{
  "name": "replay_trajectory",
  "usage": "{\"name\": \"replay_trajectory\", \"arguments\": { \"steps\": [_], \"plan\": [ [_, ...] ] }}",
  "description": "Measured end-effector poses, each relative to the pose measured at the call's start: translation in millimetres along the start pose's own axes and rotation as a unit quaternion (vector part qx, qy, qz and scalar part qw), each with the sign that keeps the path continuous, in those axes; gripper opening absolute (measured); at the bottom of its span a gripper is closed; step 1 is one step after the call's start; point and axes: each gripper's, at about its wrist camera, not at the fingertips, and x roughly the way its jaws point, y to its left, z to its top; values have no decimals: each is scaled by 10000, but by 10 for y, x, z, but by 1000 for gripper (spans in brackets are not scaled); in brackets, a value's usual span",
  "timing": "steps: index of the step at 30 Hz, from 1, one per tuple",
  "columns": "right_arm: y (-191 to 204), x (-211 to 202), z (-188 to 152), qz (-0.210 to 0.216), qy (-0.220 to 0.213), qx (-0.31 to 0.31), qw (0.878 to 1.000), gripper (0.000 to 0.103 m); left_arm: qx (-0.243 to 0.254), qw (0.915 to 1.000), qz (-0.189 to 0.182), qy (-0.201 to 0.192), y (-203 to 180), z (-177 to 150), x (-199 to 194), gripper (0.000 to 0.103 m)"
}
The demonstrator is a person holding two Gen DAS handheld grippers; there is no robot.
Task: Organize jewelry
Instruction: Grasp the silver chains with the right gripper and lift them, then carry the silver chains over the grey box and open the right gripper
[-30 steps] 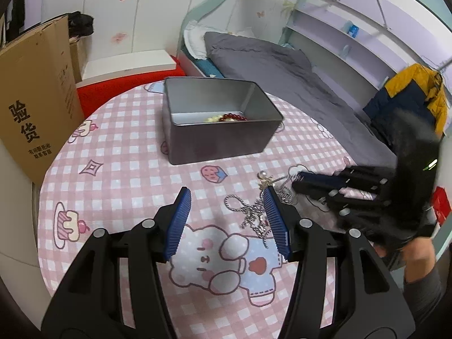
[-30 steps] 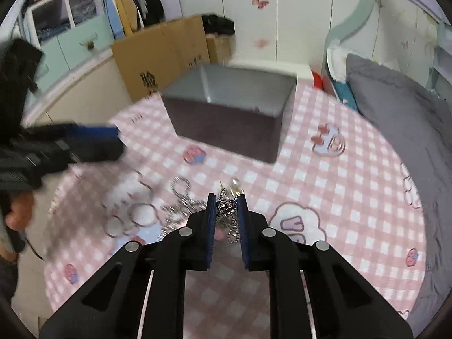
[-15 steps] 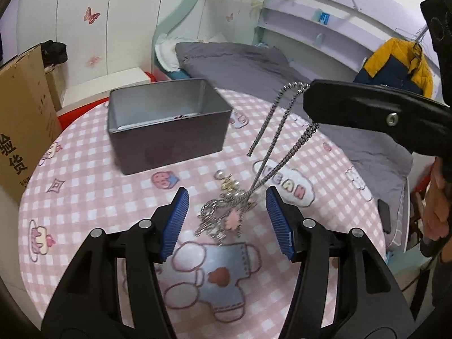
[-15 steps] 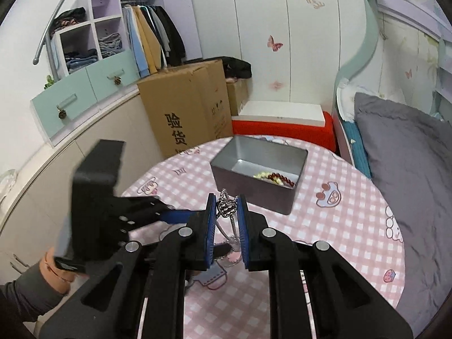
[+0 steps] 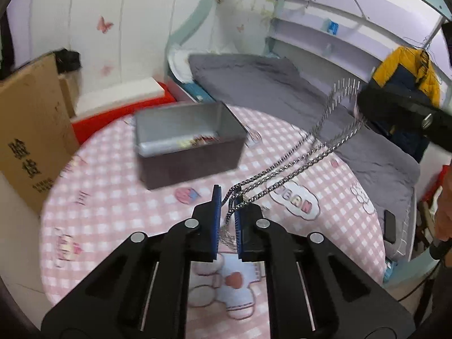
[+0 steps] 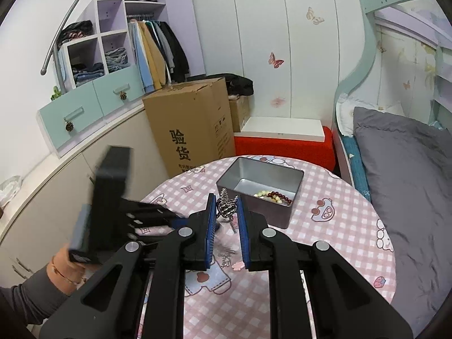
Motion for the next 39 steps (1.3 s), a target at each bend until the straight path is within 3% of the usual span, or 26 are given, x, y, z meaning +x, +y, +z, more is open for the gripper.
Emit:
{"name": "replay_trajectory", "arguments": {
  "steps": [14, 29, 39],
  "plan": [
    [-107, 170, 218, -68, -174, 88, 9998, 13, -3, 9974, 411, -585, 136, 707, -428, 9],
    [-381, 481, 593, -183, -386, 199, 9989, 13, -41, 9931, 672, -962, 220, 1359, -278, 9],
    [-392, 487, 822, -155, -543, 66, 9984, 13, 248, 9975, 232, -622, 210, 1145, 4, 10]
  ]
}}
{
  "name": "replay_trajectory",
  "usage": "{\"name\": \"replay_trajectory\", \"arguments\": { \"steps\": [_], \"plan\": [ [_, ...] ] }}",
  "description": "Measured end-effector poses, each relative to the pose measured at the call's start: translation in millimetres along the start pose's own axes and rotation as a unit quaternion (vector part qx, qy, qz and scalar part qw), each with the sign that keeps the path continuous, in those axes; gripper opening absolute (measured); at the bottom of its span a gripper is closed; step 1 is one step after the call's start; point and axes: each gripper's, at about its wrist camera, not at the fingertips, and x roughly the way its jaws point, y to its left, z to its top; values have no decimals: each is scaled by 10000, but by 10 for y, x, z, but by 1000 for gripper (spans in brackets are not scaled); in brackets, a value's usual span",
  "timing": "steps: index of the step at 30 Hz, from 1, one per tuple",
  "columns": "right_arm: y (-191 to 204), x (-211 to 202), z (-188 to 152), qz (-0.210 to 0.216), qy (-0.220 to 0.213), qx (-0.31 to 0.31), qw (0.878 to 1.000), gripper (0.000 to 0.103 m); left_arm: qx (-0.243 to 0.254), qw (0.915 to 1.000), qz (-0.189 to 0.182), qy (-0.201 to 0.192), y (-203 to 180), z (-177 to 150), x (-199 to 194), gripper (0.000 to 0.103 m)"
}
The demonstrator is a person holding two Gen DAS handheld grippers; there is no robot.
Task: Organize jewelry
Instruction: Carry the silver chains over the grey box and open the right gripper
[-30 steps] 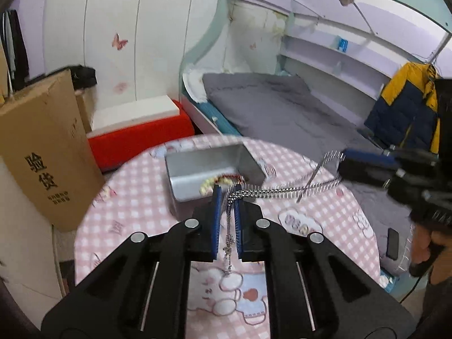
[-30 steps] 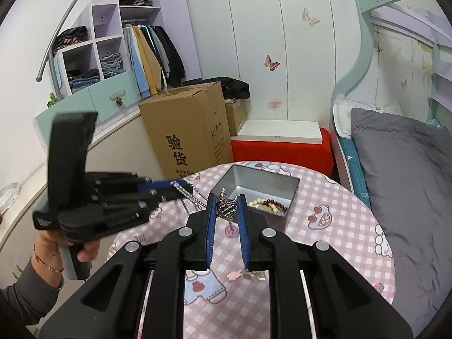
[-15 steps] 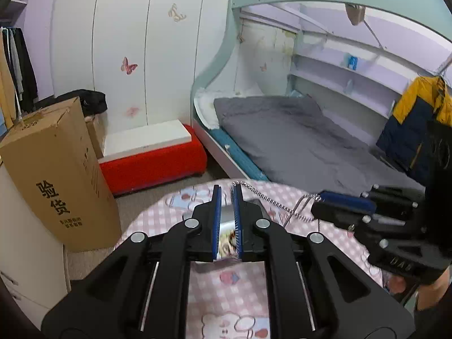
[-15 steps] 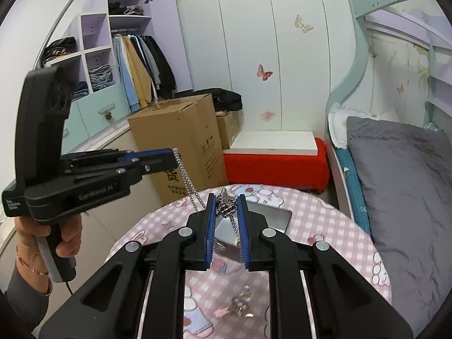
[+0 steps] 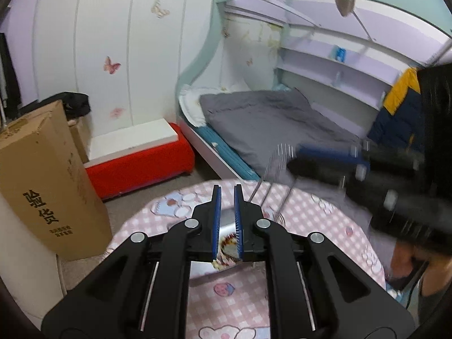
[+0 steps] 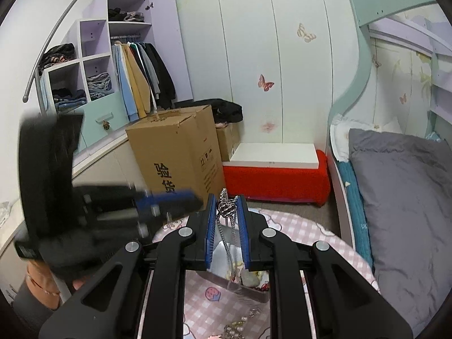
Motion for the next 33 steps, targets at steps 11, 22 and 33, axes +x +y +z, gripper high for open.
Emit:
{"name": "replay_trajectory", "arguments": {
  "steps": [11, 22, 33],
  "plan": [
    [131, -94, 171, -9, -99, -146, 9998, 13, 295, 9993, -153, 152, -174, -381, 181, 70],
    [156, -234, 252, -38, -174, -196, 9996, 13, -61, 9995, 234, 223, -46, -244, 264, 5],
    [66, -199, 275, -14, -186, -70, 9998, 13, -381, 9974, 504, -351, 182, 174, -187, 5]
  ]
}}
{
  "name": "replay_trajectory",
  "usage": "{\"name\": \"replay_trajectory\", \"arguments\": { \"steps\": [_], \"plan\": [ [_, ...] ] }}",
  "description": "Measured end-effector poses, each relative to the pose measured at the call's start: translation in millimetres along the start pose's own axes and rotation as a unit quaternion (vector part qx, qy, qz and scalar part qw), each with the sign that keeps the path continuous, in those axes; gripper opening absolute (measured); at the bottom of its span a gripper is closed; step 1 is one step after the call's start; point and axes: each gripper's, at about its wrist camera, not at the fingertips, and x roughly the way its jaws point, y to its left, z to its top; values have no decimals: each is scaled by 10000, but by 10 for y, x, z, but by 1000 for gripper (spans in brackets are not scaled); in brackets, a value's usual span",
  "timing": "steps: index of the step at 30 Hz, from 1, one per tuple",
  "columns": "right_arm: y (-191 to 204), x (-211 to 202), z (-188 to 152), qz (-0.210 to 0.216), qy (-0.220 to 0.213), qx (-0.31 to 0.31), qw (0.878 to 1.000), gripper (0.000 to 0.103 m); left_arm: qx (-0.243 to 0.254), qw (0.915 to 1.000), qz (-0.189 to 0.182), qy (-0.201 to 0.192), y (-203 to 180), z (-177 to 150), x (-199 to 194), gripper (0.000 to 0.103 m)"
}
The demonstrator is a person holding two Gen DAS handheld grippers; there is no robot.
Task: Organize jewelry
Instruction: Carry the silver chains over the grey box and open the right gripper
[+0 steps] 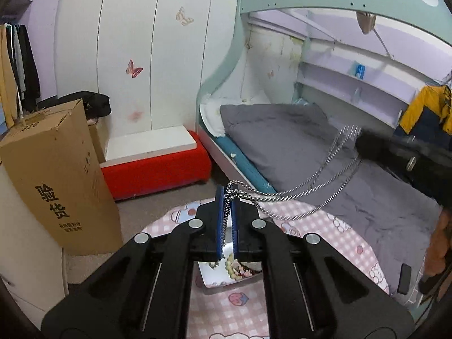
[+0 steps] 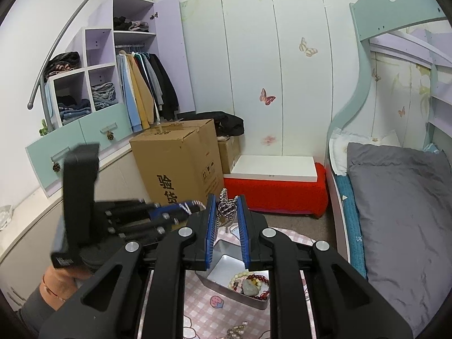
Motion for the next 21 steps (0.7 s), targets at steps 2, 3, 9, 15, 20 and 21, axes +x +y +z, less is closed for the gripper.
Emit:
{"name": "replay_trajectory", "arguments": {
  "steps": [2, 3, 9, 15, 20, 21],
  "plan": [
    [-28, 41, -30, 2, 50, 40, 10000, 13, -9, 10000, -15, -11, -11, 35, 17, 5],
    [-47, 72, -53, -8, 82, 61, 9999, 13, -2, 10000, -6, -5, -14, 44, 54, 5],
    [-162, 326, -287, 8, 442, 231, 9988, 13, 68, 9994, -55, 338, -73, -149, 327, 5],
    [-302, 640, -664, -25, 928, 485, 9945, 13, 49, 9961, -127, 875, -71, -433, 671, 5],
    [-397, 819, -929, 5, 1244, 729, 9895, 13, 107, 9921, -157, 1243, -97, -609, 860, 5],
    [-409, 840, -966, 10, 1285, 771, 9887, 13, 110, 9913, -156, 1299, -98, -645, 883, 5]
  ]
}}
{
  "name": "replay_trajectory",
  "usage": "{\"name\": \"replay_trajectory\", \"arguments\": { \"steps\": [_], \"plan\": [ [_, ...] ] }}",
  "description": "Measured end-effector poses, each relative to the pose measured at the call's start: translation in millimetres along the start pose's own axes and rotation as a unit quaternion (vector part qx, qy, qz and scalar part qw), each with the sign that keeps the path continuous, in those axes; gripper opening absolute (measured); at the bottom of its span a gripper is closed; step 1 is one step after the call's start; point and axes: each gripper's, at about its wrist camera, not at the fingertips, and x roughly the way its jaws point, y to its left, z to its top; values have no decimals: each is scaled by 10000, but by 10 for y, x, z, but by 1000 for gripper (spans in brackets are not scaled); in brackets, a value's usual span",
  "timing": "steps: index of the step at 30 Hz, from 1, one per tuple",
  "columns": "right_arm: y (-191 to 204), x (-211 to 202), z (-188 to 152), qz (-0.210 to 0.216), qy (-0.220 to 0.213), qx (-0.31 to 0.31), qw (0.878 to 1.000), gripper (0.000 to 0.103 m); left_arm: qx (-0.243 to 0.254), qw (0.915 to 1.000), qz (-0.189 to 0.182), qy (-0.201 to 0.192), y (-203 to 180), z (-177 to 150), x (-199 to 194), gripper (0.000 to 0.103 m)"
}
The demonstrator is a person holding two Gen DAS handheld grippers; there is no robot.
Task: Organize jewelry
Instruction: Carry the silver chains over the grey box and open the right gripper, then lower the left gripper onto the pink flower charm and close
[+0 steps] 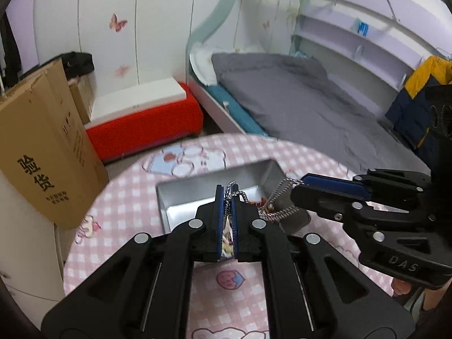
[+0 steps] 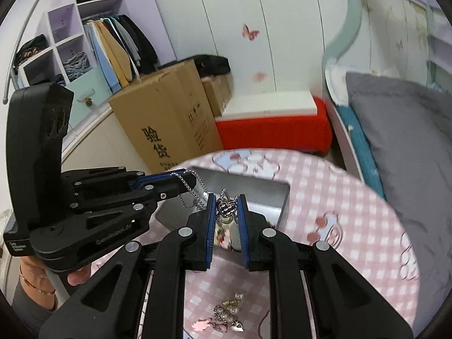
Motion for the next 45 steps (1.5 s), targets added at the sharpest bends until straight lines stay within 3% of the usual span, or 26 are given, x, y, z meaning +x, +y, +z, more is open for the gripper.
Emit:
{"name": "replay_trajectory", "arguments": {
  "steps": [10, 12, 13, 14, 26, 39, 45],
  "plan": [
    [-42, 51, -106, 24, 143, 168, 9998, 16, 83, 9993, -45, 354, 0, -120, 71, 7],
    [-37, 9, -93, 14, 115, 175, 9998, 16, 60, 9993, -74, 365, 16, -121, 41, 21],
    [-37, -4, -93, 17, 103, 185, 9998, 16, 45, 9994, -76, 346, 14, -129, 24, 48],
    [-48, -48, -95, 22, 67, 202, 9998, 16, -5, 9998, -37, 197, 23, -140, -40, 64],
    [87, -394, -333, 0, 25, 86, 10000, 16, 125, 9999, -96, -31, -145, -479, -363, 64],
    [9, -420, -1018, -66, 443, 251, 9987, 16, 523, 9965, -448, 479, -628, -1108, -161, 64],
    [-21, -424, -1165, -14, 532, 366, 9979, 16, 643, 9960, -363, 508, -739, -1247, -77, 62]
  ]
}}
